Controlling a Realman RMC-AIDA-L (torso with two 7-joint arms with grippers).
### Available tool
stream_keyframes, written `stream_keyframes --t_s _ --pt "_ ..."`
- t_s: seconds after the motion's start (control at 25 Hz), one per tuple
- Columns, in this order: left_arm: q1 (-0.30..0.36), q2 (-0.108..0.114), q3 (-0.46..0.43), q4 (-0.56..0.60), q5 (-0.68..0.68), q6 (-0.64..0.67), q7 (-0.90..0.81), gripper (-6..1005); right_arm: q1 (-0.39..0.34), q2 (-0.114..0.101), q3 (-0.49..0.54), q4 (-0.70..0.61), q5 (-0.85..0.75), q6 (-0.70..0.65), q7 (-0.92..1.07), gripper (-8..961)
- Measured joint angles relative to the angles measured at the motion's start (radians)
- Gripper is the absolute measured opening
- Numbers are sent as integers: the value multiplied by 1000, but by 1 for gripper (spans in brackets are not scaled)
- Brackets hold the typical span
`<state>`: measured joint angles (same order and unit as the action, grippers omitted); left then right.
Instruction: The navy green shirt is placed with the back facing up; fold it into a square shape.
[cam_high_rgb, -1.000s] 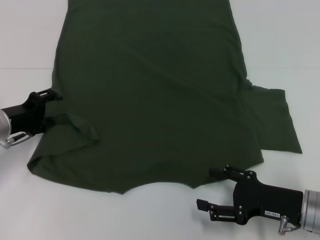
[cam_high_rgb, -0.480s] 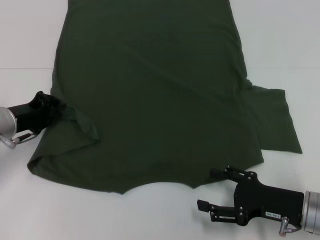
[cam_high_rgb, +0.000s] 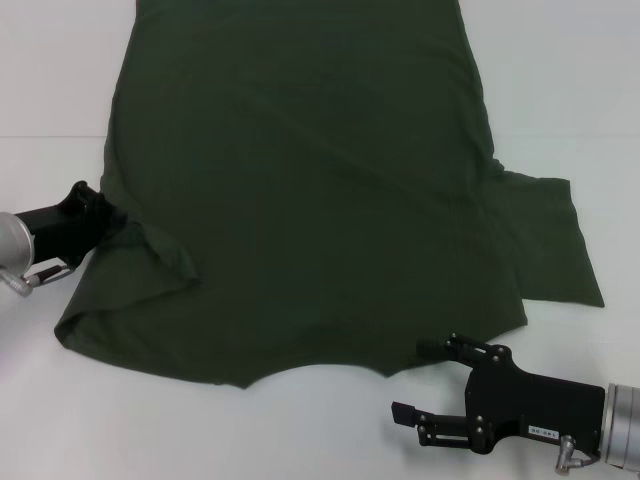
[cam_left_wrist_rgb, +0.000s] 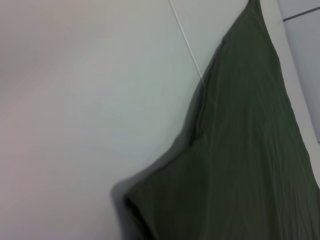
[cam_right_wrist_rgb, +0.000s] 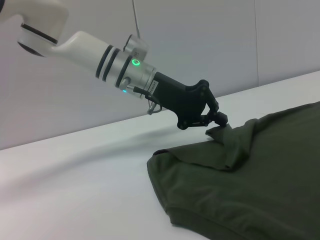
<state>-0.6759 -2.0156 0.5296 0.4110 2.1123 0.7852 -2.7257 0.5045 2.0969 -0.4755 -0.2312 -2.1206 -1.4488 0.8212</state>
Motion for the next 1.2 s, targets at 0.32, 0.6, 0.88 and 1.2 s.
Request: stream_keyframes --t_s 0.32,0.6,0.88,1.2 --pt "40 24 -2 10 -60 72 -3 1 -1 0 0 0 1 -4 1 925" --pt "103 15 -3 22 -100 112 5 45 -2 0 0 0 2 -5 6 925" --pt "110 11 -5 23 -113 103 19 255 2 0 0 0 1 -4 7 925" --pt "101 8 0 20 -117 52 30 504 1 0 0 0 2 -3 7 925"
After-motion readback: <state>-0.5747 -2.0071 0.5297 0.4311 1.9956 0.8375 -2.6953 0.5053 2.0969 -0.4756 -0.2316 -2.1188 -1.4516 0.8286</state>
